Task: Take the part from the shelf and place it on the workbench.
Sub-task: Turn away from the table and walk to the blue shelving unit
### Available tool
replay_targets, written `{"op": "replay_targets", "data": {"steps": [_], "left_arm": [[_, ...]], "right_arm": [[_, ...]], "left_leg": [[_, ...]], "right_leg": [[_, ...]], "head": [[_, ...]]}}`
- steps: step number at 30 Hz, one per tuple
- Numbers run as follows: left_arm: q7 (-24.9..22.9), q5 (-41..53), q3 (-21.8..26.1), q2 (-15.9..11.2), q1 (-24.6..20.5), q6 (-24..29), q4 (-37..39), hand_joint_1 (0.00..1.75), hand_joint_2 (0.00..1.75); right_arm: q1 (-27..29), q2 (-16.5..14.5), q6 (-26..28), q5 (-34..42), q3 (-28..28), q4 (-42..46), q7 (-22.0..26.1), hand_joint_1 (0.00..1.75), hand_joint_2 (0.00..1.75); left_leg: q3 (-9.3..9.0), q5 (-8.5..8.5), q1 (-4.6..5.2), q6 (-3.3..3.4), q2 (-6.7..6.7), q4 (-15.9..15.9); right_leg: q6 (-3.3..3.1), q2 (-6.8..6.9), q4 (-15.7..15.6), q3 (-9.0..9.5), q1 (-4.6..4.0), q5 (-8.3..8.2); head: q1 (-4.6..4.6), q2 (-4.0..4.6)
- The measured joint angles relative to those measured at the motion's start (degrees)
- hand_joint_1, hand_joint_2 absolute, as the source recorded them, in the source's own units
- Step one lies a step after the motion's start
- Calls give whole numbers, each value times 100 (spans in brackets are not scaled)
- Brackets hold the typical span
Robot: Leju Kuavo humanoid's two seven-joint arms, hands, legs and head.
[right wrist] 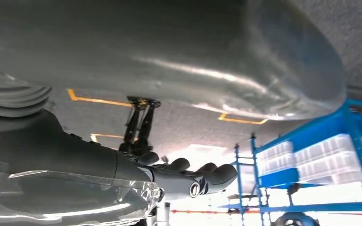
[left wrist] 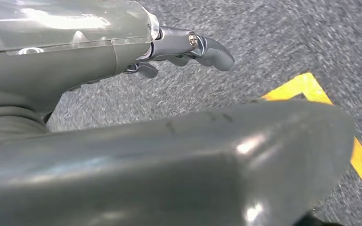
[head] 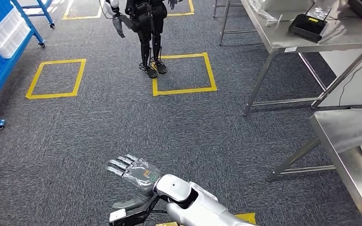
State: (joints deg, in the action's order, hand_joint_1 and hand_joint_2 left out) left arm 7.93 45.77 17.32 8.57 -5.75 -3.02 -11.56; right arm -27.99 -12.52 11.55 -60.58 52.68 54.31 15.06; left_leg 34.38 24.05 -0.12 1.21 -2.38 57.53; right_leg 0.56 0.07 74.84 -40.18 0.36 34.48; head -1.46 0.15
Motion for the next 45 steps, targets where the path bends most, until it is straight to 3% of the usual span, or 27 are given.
{"op": "replay_targets", "data": {"steps": [2,4,6,8,10,12,14,15,19,21,23,25,26,27,29,31,33,34,35,37,39,41,43,45], "left_arm": [[0,4,1,0,5,-3,0,0,0],[1,13,4,-1,0,-4,0,0,0],[2,28,19,-2,-5,-4,0,0,0],[2,50,38,-8,-2,-5,0,0,0],[3,65,50,-18,-1,-6,0,0,0],[8,69,68,-22,-13,-6,0,0,0],[19,72,91,-23,-16,-6,0,0,0],[25,74,103,-23,-9,-6,0,0,0],[36,78,138,-24,3,-6,0,0,0],[38,78,139,-24,3,-6,0,0,0],[42,78,139,-24,-1,-6,0,0,0],[45,80,144,-26,-14,-6,0,0,0],[46,83,155,-28,-20,-6,0,0,0],[49,90,167,-28,-19,-7,0,0,0],[56,104,188,-29,-18,-8,0,0,0],[60,114,208,-30,-31,-8,0,0,0],[61,119,241,-31,-39,-8,0,0,0],[61,120,256,-31,-38,-8,0,0,0],[62,122,268,-30,-37,-8,0,0,0],[63,129,281,-25,-43,-9,0,0,0],[64,140,286,-19,-52,-11,0,0,0],[68,151,299,-22,-47,-13,0,0,0],[70,160,316,-29,-32,-16,0,0,0],[70,163,324,-33,-44,-19,0,0,0]], "right_arm": [[-7,3,-5,9,0,0,10,0,0],[-24,2,-14,27,2,0,35,0,0],[-41,1,-25,61,5,0,71,0,0],[-66,-8,-39,100,15,0,108,0,0],[-106,-32,-60,138,33,1,138,0,0],[-134,-45,-81,180,47,-1,157,0,0],[-139,-41,-96,209,57,-9,165,0,0],[-138,-40,-99,217,63,-13,168,0,0],[-142,-46,-102,229,76,-15,175,0,0],[-143,-48,-102,231,76,-15,175,0,0],[-146,-51,-102,234,76,-15,175,0,0],[-160,-55,-114,257,78,-15,184,0,0],[-168,-58,-130,280,80,-15,203,0,0],[-176,-62,-146,303,83,-15,226,0,0],[-196,-73,-140,326,89,-15,273,0,0],[-204,-63,-59,277,91,-24,284,0,0],[-188,-41,39,187,95,-39,259,0,0],[-182,-34,85,142,101,-44,242,0,0],[-179,-31,130,101,107,-47,222,0,0],[-182,-28,209,28,117,-48,189,0,0],[-180,-26,260,-27,119,-46,158,0,0],[-179,-38,284,-63,122,-41,138,0,0],[-183,-68,298,-82,126,-31,128,0,0],[-184,-89,312,-92,128,-24,125,0,0]], "left_leg": [[2,22,-11,-32,-149,52],[36,54,-10,-92,-270,120],[81,57,-20,-159,-344,145],[106,52,-46,-220,-364,144],[217,194,-48,-275,-169,378],[526,512,-54,-322,86,1028],[834,712,-75,-356,167,1626],[871,678,-81,-363,185,1684],[387,122,-85,-336,276,737],[325,74,-84,-331,297,624],[207,32,-71,-316,407,401],[91,33,-8,-253,539,170],[66,48,15,-197,517,112],[50,36,26,-139,438,74],[25,7,2,-59,253,17],[23,2,4,-25,131,9],[21,3,14,-7,-28,16],[18,5,18,-8,-120,24],[15,10,19,-12,-212,35],[28,28,15,-31,-379,71],[62,40,-11,-79,-514,88],[83,36,-35,-149,-631,73],[140,110,-18,-200,-443,190],[396,376,-14,-245,-63,720]], "right_leg": [[11,-63,-640,265,35,-428],[3,-218,-1299,565,59,-687],[-44,-276,-1458,626,35,-701],[-126,-185,-1498,635,20,-735],[-197,-77,-1558,674,31,-760],[-237,46,-1583,701,22,-755],[-253,183,-1582,708,4,-736],[-251,246,-1581,713,-1,-726],[-221,422,-1581,765,-7,-680],[-217,434,-1581,772,-7,-676],[-205,463,-1582,789,-9,-664],[-159,531,-1587,808,-32,-642],[-111,599,-1598,824,-44,-623],[-61,595,-1566,828,-43,-576],[5,415,-1216,688,-21,-350],[3,137,-470,300,-13,-36],[-16,34,-18,2,-18,16],[-36,0,-110,-3,-22,-129],[-65,-67,-399,86,-25,-358],[-131,-363,-1160,369,-15,-762],[-148,-542,-1532,520,-17,-872],[-156,-430,-1591,564,-20,-870],[-200,-279,-1680,639,1,-887],[-236,-106,-1736,706,0,-883]], "head": [[-1,-1],[0,-1],[0,-1],[-1,-1],[-2,-2],[-2,-1],[-2,0],[-2,0],[-3,-2],[-3,-1],[-2,-1],[-1,-1],[-1,-1],[0,0],[1,0],[1,-1],[1,-1],[1,-1],[0,-1],[0,-1],[1,-1],[1,-1],[-1,-1],[-1,-1]]}}
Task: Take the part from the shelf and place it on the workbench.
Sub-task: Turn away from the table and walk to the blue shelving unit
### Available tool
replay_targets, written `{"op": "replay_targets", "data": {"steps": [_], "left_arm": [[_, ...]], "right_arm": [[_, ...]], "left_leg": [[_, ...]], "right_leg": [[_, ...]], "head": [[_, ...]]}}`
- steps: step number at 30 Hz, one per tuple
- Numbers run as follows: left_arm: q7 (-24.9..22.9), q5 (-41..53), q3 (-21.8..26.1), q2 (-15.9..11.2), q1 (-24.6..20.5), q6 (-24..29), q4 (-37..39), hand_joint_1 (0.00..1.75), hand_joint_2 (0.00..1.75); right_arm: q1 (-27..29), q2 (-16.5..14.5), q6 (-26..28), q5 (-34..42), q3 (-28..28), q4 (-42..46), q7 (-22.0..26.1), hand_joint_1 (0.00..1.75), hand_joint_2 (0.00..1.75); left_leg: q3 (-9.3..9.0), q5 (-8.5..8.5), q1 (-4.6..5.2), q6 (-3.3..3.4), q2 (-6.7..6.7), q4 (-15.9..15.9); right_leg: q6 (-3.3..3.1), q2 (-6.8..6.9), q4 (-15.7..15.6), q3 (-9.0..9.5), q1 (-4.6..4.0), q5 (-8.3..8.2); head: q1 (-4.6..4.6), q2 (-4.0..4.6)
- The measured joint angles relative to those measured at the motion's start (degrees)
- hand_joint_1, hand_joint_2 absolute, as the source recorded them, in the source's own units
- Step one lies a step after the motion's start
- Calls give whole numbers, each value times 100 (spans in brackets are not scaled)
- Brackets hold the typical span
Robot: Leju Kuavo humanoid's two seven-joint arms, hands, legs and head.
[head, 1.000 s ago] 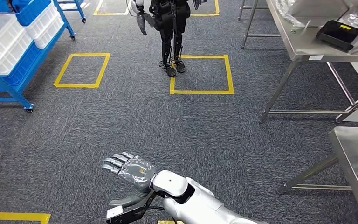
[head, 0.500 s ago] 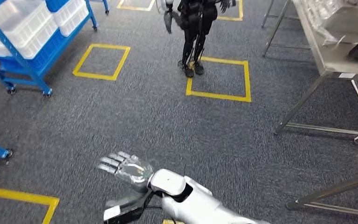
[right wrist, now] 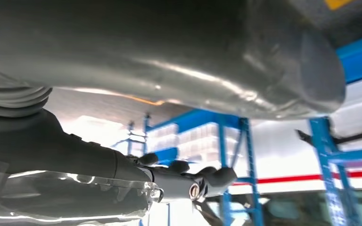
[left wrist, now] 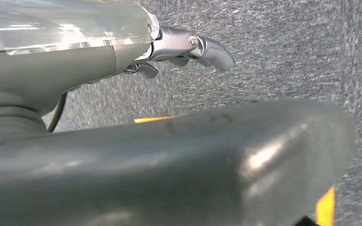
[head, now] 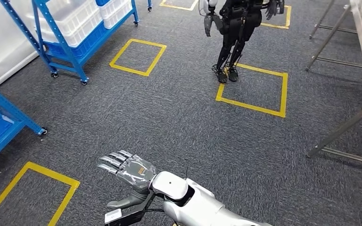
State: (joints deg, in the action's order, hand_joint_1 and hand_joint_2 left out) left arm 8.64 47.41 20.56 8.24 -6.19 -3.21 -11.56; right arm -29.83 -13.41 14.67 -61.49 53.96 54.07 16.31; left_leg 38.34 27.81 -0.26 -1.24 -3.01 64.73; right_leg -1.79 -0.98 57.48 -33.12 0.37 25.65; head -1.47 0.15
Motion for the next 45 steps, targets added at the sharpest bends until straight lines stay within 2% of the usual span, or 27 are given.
{"op": "replay_targets", "data": {"steps": [2,4,5,7,9,10,12,14,16,17,18,19,21,23,25,27,29,31,33,34,35,37,38,40,42,43,45], "left_arm": [[2,0,4,0,-18,-1,0,0,0],[5,3,10,0,-1,-2,0,0,0],[6,5,13,-1,9,-3,0,0,0],[7,8,20,-4,8,-3,0,0,0],[9,11,32,-7,-7,-3,0,0,0],[10,14,39,-7,-10,-3,0,0,0],[10,21,54,-9,-1,-3,0,0,0],[12,24,68,-10,1,-3,0,0,0],[14,25,84,-11,-14,-3,0,0,0],[15,26,91,-11,-18,-3,0,0,0],[15,27,95,-11,-16,-3,0,0,0],[15,27,98,-12,-10,-3,0,0,0],[16,28,101,-13,-4,-3,0,0,0],[18,29,101,-7,-8,-5,0,0,0],[21,31,101,-2,-5,-6,0,0,0],[23,35,102,-6,14,-5,0,0,0],[24,42,103,-13,25,-5,0,0,0],[24,62,103,-15,5,-7,0,0,0],[24,85,103,-15,-6,-8,0,0,0],[24,92,103,-16,0,-8,0,0,0],[23,96,103,-17,8,-9,0,0,0],[23,100,103,-21,10,-8,0,0,0],[23,101,103,-21,1,-8,0,0,0],[24,103,103,-22,-14,-9,0,0,0],[24,107,105,-33,-4,-9,0,0,0],[24,108,106,-39,5,-8,0,0,0],[24,110,108,-43,-1,-7,0,0,0]], "right_arm": [[15,4,3,-17,2,1,-5,0,0],[32,14,-2,-34,5,0,-13,0,0],[34,14,-3,-39,6,0,-15,0,0],[31,13,-2,-44,7,1,-18,0,0],[23,11,-1,-47,7,2,-19,0,0],[19,10,-1,-46,7,2,-19,0,0],[14,-4,-1,-45,7,5,-20,0,0],[7,-27,-1,-39,9,18,-17,0,0],[18,-24,-2,-32,11,26,-16,0,0],[33,-10,-7,-29,11,26,-16,0,0],[50,3,-13,-29,11,25,-16,0,0],[63,13,-18,-29,11,25,-16,0,0],[67,18,-24,-29,11,28,-16,0,0],[61,19,-25,-29,11,33,-15,0,0],[61,20,-29,-29,11,36,-15,0,0],[55,6,-33,-27,11,39,-14,0,0],[43,-25,-37,-10,11,49,-4,0,0],[40,-36,-44,12,11,56,7,0,0],[53,-22,-53,23,11,57,9,0,0],[60,-17,-56,27,11,57,10,0,0],[64,-16,-57,31,11,57,10,0,0],[65,-17,-60,37,11,59,10,0,0],[63,-18,-63,39,11,64,9,0,0],[59,-22,-76,40,13,86,7,0,0],[58,-38,-90,40,14,125,3,0,0],[57,-49,-95,40,14,147,1,0,0],[56,-66,-103,40,15,195,-1,0,0]], "left_leg": [[372,270,-35,-54,186,702],[458,206,-69,-91,256,824],[324,34,-81,-99,300,554],[-104,-300,-63,-82,543,-244],[-334,-403,-12,-13,718,-674],[-339,-381,15,26,701,-689],[-343,-385,6,90,558,-711],[-372,-397,-17,158,419,-741],[-381,-402,-20,207,282,-749],[-381,-401,-15,220,202,-746],[-383,-398,-9,226,115,-741],[-385,-395,-5,225,24,-732],[-393,-381,-4,211,-155,-708],[-381,-358,-2,174,-311,-670],[-346,-347,-23,112,-427,-653],[-325,-346,-47,44,-492,-665],[-246,-232,-31,-8,-265,-492],[35,70,-28,-56,80,101],[371,307,-57,-105,209,761],[429,291,-73,-126,239,866],[367,174,-89,-143,270,741],[-32,-188,-97,-156,458,-19],[-225,-311,-79,-132,562,-378],[-386,-362,-32,-51,662,-694],[-378,-362,-19,38,533,-699],[-385,-368,-26,69,471,-711],[-408,-386,-48,139,350,-739]], "right_leg": [[-10,192,-1,26,-14,34],[1,367,3,46,-17,70],[14,443,4,65,-16,91],[58,577,4,123,-34,140],[116,681,5,168,-63,184],[144,730,2,181,-72,199],[209,789,16,214,-55,246],[260,568,280,124,-23,429],[268,244,994,-233,-4,768],[265,171,1391,-455,-3,905],[261,133,1665,-632,-4,950],[251,113,1725,-714,-5,876],[211,32,1195,-564,-5,439],[169,-216,453,-274,10,81],[151,-346,161,-156,5,16],[120,-230,106,-124,3,4],[65,-90,25,-59,27,-14],[25,74,-15,-7,24,-5],[15,252,-14,12,13,22],[21,334,-12,18,13,35],[31,412,-10,29,14,51],[70,550,-4,71,11,91],[98,609,3,91,-2,114],[157,706,13,117,-30,147],[222,783,17,137,-32,175],[257,717,52,140,-16,214],[306,418,401,-1,21,440]], "head": [[-1,0],[-1,1],[-1,1],[-1,-1],[2,-1],[2,0],[1,1],[1,0],[1,0],[1,1],[2,1],[1,1],[1,1],[1,1],[1,0],[1,-1],[-1,0],[-2,1],[-1,1],[-1,1],[0,1],[0,1],[1,1],[2,1],[2,1],[2,1],[2,1]]}}
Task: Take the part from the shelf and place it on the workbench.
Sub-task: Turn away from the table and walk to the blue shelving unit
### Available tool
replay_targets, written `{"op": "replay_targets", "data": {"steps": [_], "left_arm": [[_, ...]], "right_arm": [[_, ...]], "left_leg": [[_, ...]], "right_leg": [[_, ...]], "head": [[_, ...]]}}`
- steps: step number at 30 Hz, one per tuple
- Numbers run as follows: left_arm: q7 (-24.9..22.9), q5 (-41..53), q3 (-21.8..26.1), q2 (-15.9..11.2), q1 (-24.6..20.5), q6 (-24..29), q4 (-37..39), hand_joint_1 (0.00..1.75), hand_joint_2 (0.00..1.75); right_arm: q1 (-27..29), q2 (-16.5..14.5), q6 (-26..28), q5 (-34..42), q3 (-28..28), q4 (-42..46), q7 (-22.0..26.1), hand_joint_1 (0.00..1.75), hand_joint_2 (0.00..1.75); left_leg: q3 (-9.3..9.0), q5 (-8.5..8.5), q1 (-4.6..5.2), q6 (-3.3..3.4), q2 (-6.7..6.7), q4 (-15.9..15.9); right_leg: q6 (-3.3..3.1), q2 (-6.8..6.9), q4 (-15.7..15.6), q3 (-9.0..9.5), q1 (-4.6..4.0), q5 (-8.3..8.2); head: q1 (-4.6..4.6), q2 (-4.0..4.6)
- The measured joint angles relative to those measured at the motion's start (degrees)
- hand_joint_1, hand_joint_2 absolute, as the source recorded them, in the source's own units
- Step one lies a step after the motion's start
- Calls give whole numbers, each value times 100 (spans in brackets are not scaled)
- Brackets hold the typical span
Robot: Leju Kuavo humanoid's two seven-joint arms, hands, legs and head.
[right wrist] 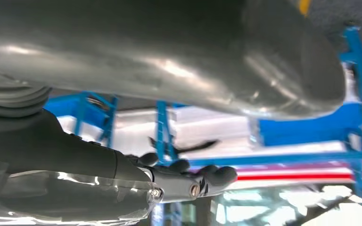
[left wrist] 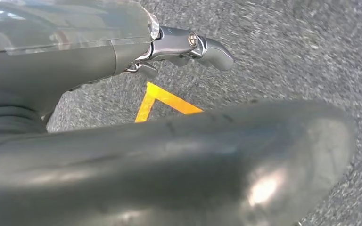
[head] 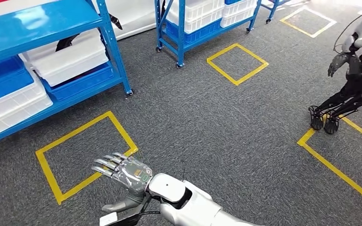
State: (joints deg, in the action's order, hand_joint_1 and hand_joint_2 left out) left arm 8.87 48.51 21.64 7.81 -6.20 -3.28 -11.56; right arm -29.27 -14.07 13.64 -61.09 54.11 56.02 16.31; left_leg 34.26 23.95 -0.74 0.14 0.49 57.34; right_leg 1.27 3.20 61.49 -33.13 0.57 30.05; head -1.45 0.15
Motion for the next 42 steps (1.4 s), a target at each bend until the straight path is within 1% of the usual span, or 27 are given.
{"op": "replay_targets", "data": {"steps": [2,4,5,6,8,10,12,13,15,17,18,19,20,21,23,25,26,28,30,32,33,34,35,37,39,41,42], "left_arm": [[1,2,1,1,-18,-1,0,0,0],[1,3,5,1,-12,-3,0,0,0],[1,3,10,0,-3,-4,0,0,0],[1,2,17,0,2,-5,0,0,0],[1,1,31,8,4,-10,0,0,0],[1,1,38,19,7,-13,0,0,0],[1,5,44,23,24,-13,0,0,0],[2,9,49,21,37,-13,0,0,0],[2,17,62,16,45,-13,0,0,0],[2,19,74,14,25,-13,0,0,0],[2,19,77,14,18,-13,0,0,0],[2,19,78,14,21,-13,0,0,0],[2,19,79,14,29,-13,0,0,0],[2,19,80,13,38,-13,0,0,0],[2,19,83,10,38,-13,0,0,0],[2,19,86,10,21,-13,0,0,0],[2,19,88,12,17,-13,0,0,0],[2,22,97,11,22,-13,0,0,0],[3,31,115,10,21,-11,0,0,0],[4,42,129,11,5,-11,0,0,0],[4,46,132,11,-1,-11,0,0,0],[4,49,134,11,0,-11,0,0,0],[4,52,136,11,5,-11,0,0,0],[3,66,139,10,10,-11,0,0,0],[4,83,142,16,5,-11,0,0,0],[4,86,145,22,6,-9,0,0,0],[4,87,149,23,12,-8,0,0,0]], "right_arm": [[20,20,-22,0,1,24,-1,0,0],[54,51,-45,0,1,27,-2,0,0],[65,60,-50,0,1,32,-2,0,0],[70,62,-52,0,1,42,-1,0,0],[71,64,-53,0,1,75,0,0,0],[74,71,-58,0,2,99,1,0,0],[78,75,-70,-2,3,122,3,0,0],[77,69,-75,-3,3,140,4,0,0],[73,50,-78,-5,3,177,9,0,0],[82,52,-82,-6,3,191,11,0,0],[94,62,-84,-7,3,192,11,0,0],[107,72,-86,-7,3,192,10,0,0],[116,77,-86,-8,4,193,9,0,0],[120,78,-86,-8,4,193,9,0,0],[119,78,-85,-9,5,195,9,0,0],[114,78,-85,-11,5,198,12,0,0],[113,78,-85,-14,5,203,15,0,0],[112,77,-85,-16,7,216,33,0,0],[108,73,-84,-3,11,236,59,0,0],[117,87,-84,16,17,245,74,0,0],[127,103,-85,22,20,244,76,0,0],[138,120,-85,25,22,242,78,0,0],[143,131,-85,27,25,241,80,0,0],[142,139,-85,31,27,242,83,0,0],[136,139,-86,32,27,242,86,0,0],[136,139,-87,33,27,242,94,0,0],[132,134,-88,35,28,242,102,0,0]], "left_leg": [[3,-2,7,43,-136,2],[4,1,19,57,-302,13],[4,4,24,56,-387,22],[3,7,27,53,-473,32],[13,16,29,32,-633,56],[43,20,11,-24,-765,67],[65,9,-13,-106,-878,41],[71,21,-16,-137,-862,49],[190,187,7,-183,-606,313],[522,531,2,-222,-254,1011],[708,668,-11,-247,-166,1377],[826,716,-28,-271,-118,1604],[831,654,-45,-293,-89,1613],[726,507,-60,-308,-55,1410],[286,146,-54,-306,173,596],[16,-4,-22,-236,367,78],[5,15,2,-191,375,35],[17,1,-4,-114,230,25],[5,-19,-25,-43,92,0],[6,-29,-34,7,-49,-6],[9,-30,-30,19,-130,-5],[11,-29,-26,25,-218,0],[11,-28,-22,25,-311,6],[7,-23,-18,16,-498,27],[21,-12,-18,-16,-661,56],[59,-14,-33,-85,-784,69],[75,-20,-39,-130,-838,61]], "right_leg": [[3,-255,784,-394,13,349],[-7,-306,1326,-721,10,449],[-22,-317,1276,-737,10,329],[-47,-350,1001,-643,9,119],[-111,-577,199,-318,15,-289],[-143,-748,-243,-129,8,-425],[-160,-679,-302,-93,-3,-415],[-180,-613,-342,-64,3,-426],[-227,-460,-432,2,32,-449],[-261,-284,-457,37,24,-436],[-269,-192,-455,42,17,-423],[-269,-102,-452,48,15,-409],[-260,-20,-449,57,16,-394],[-247,53,-445,71,19,-378],[-200,184,-427,117,9,-327],[-142,290,-407,151,-26,-282],[-110,338,-404,161,-43,-270],[-44,386,-393,184,-27,-237],[15,139,-166,105,12,-63],[33,-193,539,-234,30,300],[35,-261,953,-451,27,457],[33,-290,1253,-625,23,523],[23,-304,1330,-700,19,464],[-21,-364,835,-531,18,67],[-80,-613,70,-210,28,-282],[-112,-759,-255,-76,16,-364],[-123,-711,-271,-71,2,-368]], "head": [[1,-1],[1,-1],[1,-1],[1,-1],[1,-1],[1,-1],[0,-1],[1,-1],[-3,0],[-5,0],[-4,0],[-4,0],[-4,0],[-4,0],[-4,0],[-2,-1],[-2,-1],[-2,0],[-1,0],[-1,0],[-1,0],[-1,0],[-2,0],[-2,0],[-1,-1],[-1,-1],[-1,-1]]}}
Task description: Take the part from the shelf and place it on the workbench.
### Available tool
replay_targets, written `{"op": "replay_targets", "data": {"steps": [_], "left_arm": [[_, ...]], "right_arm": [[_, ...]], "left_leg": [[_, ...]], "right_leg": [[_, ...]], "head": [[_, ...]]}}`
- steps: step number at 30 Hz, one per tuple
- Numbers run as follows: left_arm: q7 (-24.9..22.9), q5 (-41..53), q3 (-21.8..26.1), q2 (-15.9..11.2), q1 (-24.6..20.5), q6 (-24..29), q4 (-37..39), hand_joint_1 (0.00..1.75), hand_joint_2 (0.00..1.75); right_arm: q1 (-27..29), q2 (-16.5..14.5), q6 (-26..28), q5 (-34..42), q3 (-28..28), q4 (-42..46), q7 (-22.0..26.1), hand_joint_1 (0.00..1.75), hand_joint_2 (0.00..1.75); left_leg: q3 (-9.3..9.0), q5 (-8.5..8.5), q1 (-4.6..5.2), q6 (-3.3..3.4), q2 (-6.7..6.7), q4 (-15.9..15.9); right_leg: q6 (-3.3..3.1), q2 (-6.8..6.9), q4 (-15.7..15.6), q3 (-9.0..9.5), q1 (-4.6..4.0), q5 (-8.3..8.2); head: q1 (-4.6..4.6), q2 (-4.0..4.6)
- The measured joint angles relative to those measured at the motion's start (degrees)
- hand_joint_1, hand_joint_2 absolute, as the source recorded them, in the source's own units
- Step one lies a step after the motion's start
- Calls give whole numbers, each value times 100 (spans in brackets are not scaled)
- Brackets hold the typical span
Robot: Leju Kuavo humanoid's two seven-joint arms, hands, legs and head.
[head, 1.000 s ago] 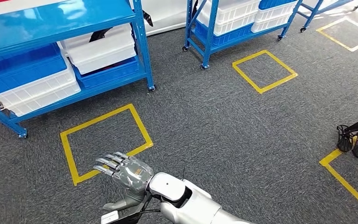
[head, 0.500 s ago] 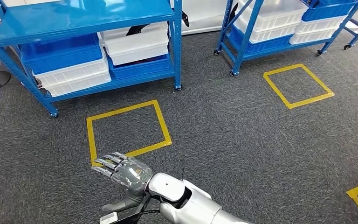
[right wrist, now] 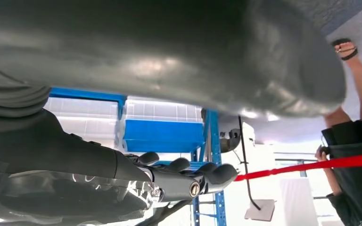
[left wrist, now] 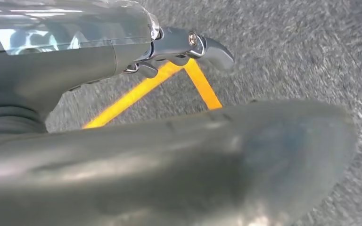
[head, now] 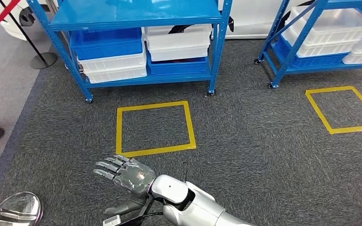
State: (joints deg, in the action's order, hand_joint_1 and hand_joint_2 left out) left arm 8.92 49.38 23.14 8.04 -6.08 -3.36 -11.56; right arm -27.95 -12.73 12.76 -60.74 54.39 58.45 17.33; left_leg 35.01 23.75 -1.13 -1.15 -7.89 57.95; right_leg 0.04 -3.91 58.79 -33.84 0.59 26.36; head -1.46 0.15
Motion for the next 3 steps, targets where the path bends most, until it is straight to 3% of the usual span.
{"op": "replay_targets", "data": {"steps": [1,3], "left_arm": [[-1,2,7,-5,10,1,0,0,0],[-1,5,18,-14,26,0,0,0,0]], "right_arm": [[-8,-13,0,6,1,0,10,0,0],[-28,-43,-1,21,3,0,34,0,0]], "left_leg": [[10,-4,-12,-37,-18,-11],[31,24,-1,-82,93,21]], "right_leg": [[-27,61,-19,11,3,-11],[-84,157,-75,44,22,-31]], "head": [[-1,1],[-1,1]]}}
